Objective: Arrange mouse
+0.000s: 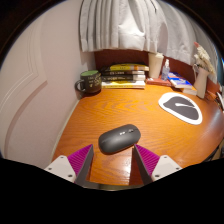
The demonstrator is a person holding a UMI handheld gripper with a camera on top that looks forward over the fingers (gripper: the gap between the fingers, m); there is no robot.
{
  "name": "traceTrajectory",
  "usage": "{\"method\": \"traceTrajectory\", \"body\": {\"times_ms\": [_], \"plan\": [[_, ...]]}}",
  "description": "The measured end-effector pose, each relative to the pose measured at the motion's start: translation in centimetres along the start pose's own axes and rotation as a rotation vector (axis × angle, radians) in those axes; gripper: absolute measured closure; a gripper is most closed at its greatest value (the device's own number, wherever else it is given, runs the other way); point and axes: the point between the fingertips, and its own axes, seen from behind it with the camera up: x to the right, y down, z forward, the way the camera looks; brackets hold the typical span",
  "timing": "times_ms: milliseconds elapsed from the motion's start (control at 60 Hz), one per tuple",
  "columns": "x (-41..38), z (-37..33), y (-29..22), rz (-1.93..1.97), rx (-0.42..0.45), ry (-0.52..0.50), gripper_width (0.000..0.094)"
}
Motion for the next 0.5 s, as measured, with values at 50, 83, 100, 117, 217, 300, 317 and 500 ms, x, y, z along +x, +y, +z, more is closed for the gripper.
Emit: {"method": "traceTrajectory", "body": {"times_ms": [50,83,100,117,217,300,317,500], "plan": [[0.1,0.8,-0.8,0.000,0.003,0.012,0.0112],[0.0,1.5,-1.3,-0.004,0.003,0.017,0.0118],[0.0,1.8,-1.5,-0.007,0.005,0.020,0.0119],[0.0,2.0,-1.7,-0.008,0.003,0.022,0.0118],[-0.7,3.5,-2.9,-0.026,-0.001,0.016,0.0121],[-1.2,4.5,-3.6,-0.047,-0.013,0.018,0.0128],[-1.3,4.6,-3.6,-0.048,-0.017,0.014,0.0134],[-1.6,5.6,-4.5,-0.057,-0.052,0.005,0.0189]]}}
